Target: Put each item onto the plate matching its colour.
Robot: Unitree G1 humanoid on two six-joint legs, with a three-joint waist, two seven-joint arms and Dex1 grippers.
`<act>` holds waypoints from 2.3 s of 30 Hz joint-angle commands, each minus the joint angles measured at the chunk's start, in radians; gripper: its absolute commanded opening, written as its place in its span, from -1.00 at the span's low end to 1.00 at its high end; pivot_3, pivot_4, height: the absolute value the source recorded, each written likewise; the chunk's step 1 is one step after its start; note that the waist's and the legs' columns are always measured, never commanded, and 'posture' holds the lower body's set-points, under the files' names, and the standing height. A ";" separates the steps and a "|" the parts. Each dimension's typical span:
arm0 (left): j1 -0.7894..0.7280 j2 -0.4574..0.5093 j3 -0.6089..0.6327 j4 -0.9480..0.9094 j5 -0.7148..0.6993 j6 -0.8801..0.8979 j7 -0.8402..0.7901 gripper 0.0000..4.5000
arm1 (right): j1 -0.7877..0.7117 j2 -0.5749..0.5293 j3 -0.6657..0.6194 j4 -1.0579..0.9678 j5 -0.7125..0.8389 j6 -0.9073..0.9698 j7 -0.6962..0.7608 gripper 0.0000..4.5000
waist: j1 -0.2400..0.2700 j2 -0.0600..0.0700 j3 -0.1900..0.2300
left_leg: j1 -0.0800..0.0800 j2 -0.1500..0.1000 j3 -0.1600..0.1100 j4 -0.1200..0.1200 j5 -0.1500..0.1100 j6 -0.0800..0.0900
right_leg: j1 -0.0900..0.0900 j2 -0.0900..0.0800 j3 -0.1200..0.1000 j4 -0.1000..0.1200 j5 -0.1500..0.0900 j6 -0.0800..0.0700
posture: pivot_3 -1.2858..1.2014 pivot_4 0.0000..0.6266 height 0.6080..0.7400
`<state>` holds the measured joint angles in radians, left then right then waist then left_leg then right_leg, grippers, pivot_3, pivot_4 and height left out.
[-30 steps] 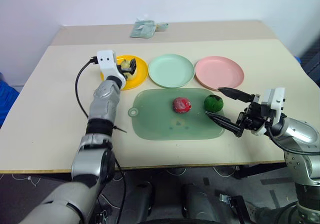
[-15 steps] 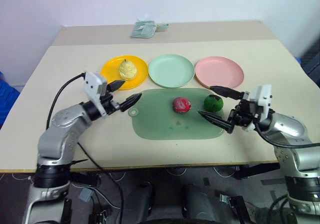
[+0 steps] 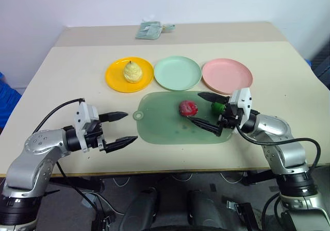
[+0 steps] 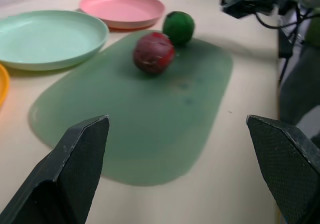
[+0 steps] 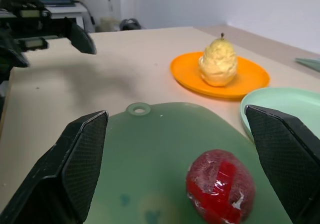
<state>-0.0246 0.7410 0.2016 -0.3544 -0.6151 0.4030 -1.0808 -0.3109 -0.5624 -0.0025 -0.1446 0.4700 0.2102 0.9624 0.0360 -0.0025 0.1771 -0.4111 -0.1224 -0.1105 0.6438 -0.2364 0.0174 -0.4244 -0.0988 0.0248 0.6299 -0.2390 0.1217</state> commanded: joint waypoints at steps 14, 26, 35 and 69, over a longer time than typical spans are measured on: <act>0.213 0.075 0.207 -0.075 -0.085 -0.059 -0.136 0.99 | -0.251 0.087 0.141 0.239 -0.203 0.022 -0.043 1.00 | -0.025 0.000 0.000 | 0.000 0.000 0.000 -0.003 0.000 0.000 | -0.002 0.000 0.000 -0.001 0.000 -0.001 | 0.03 -0.52 1.00; 0.219 0.060 0.188 -0.131 -0.087 -0.059 -0.097 0.99 | -0.329 0.117 0.180 0.374 -0.281 0.109 -0.063 1.00 | -0.028 0.000 0.000 | 0.001 0.001 0.001 -0.006 0.001 -0.001 | -0.002 0.000 0.000 -0.001 0.000 -0.001 | 0.03 -0.52 1.00; 0.219 0.034 0.165 -0.151 -0.083 -0.061 -0.060 1.00 | -0.318 0.106 0.175 0.312 -0.278 0.151 -0.037 -0.17 | -0.029 0.000 0.000 | 0.001 0.001 0.001 -0.010 0.002 -0.003 | -0.001 0.000 0.000 -0.001 0.001 0.000 | 0.03 -0.52 1.00; 0.163 -0.080 0.086 -0.252 -0.085 -0.051 0.182 1.00 | -0.922 0.172 -0.141 1.472 -0.420 -0.357 -0.568 1.00 | -0.078 0.001 0.001 | 0.002 0.002 0.001 -0.016 0.007 -0.011 | -0.004 0.002 0.001 -0.001 0.001 -0.003 | 0.03 -0.52 1.00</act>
<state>0.1348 0.6637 0.2800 -0.5725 -0.6860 0.3630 -0.9059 -1.1971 -0.3812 -0.1212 1.3425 0.0494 -0.1177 0.4095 -0.0416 -0.0012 0.1783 -0.4095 -0.1205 -0.1092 0.6273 -0.2290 0.0062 -0.4279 -0.0964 0.0257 0.6292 -0.2382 0.1187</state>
